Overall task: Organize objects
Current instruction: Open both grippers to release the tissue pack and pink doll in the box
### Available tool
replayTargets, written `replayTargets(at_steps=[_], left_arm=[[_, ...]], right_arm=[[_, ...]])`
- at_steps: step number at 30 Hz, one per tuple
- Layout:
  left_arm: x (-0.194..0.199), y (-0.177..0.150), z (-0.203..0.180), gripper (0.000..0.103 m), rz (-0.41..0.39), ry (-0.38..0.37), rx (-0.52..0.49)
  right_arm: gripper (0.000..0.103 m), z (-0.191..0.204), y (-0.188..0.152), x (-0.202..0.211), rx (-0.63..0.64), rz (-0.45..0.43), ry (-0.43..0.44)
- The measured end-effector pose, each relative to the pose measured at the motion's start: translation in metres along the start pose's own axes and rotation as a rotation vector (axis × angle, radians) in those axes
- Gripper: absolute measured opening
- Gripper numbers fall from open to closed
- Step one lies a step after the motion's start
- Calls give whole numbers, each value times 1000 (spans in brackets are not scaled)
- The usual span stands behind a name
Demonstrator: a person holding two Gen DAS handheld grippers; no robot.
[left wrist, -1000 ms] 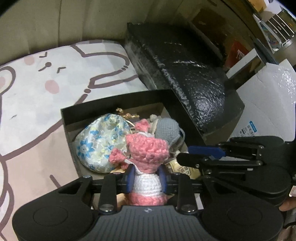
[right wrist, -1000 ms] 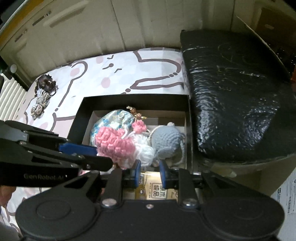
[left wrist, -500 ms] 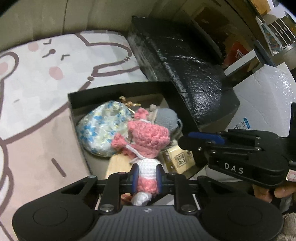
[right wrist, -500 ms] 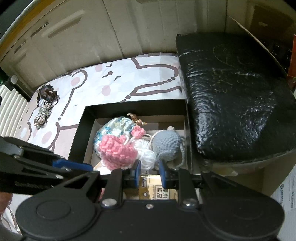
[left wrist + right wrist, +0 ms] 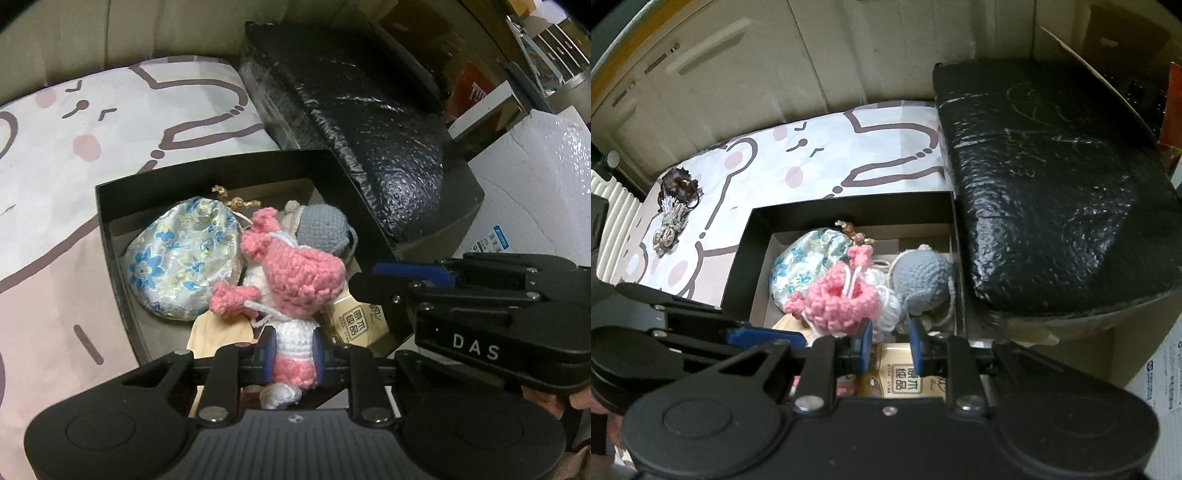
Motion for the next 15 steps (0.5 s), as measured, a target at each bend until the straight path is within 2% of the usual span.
replayTargets(at_steps=[4, 6, 13, 15], left_arm=[[15, 6, -1, 24, -50, 9, 25], [25, 10, 0, 31, -84, 27, 28], [56, 17, 4, 40, -173, 102, 12], [64, 18, 5, 45, -194, 125, 3]], right_arm=[[23, -3, 1, 5, -14, -18, -8], [23, -5, 2, 9, -24, -29, -15], [24, -12, 6, 30, -73, -95, -47], [29, -13, 8, 36, -82, -113, -58]])
Point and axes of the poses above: each gripper's, at about its wrist camera, not at the fingertips, and x roughly against the way its jaws point, z to its left, y to its top, the point moved 10 cm from there along -x, roughly the way its jaws point, and after that the axes turned 11 degrees about -y, right-handed, at the moved point
